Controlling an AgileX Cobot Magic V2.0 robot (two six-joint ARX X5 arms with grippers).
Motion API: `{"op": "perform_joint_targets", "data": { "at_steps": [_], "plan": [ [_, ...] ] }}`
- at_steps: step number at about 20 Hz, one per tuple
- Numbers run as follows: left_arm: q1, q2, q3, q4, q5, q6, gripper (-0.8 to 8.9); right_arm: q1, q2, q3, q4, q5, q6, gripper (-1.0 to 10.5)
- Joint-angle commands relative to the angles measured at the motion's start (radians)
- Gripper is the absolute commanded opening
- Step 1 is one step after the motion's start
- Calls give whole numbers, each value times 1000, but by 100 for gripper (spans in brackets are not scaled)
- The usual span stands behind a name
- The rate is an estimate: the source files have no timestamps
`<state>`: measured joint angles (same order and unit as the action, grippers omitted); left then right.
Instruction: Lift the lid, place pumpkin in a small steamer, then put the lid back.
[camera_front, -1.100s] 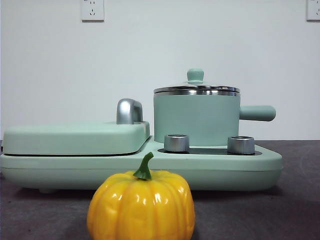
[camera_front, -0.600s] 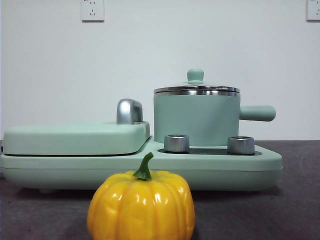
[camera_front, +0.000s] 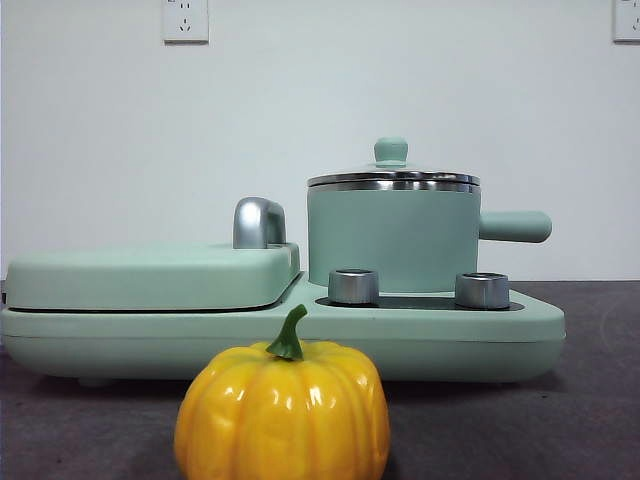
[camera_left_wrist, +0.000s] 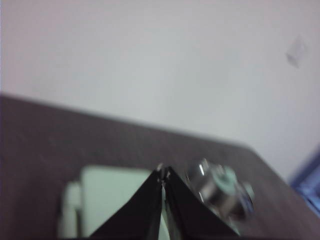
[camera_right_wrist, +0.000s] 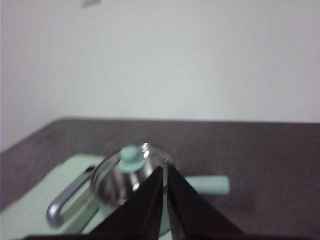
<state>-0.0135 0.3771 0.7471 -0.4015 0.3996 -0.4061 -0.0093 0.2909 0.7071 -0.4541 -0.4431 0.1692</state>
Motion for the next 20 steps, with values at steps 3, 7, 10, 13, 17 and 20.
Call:
{"op": "perform_joint_targets", "data": {
  "at_steps": [3, 7, 10, 13, 17, 20],
  "plan": [
    [-5, 87, 50, -61, 112, 142, 10, 2, 76, 42, -52, -86, -122, 12],
    [-27, 137, 68, -101, 118, 275, 10, 34, 126, 47, -94, -97, -174, 13],
    [-54, 165, 70, -116, 118, 352, 10, 63, 158, 47, -130, -90, -224, 12],
    [-92, 189, 73, -133, 118, 424, 10, 94, 183, 47, -161, -69, -275, 12],
    [-151, 220, 73, -138, 117, 504, 10, 140, 208, 47, -186, -21, -352, 13],
    [-190, 243, 73, -138, 117, 581, 10, 171, 219, 47, -196, 2, -407, 14]
  ]
}}
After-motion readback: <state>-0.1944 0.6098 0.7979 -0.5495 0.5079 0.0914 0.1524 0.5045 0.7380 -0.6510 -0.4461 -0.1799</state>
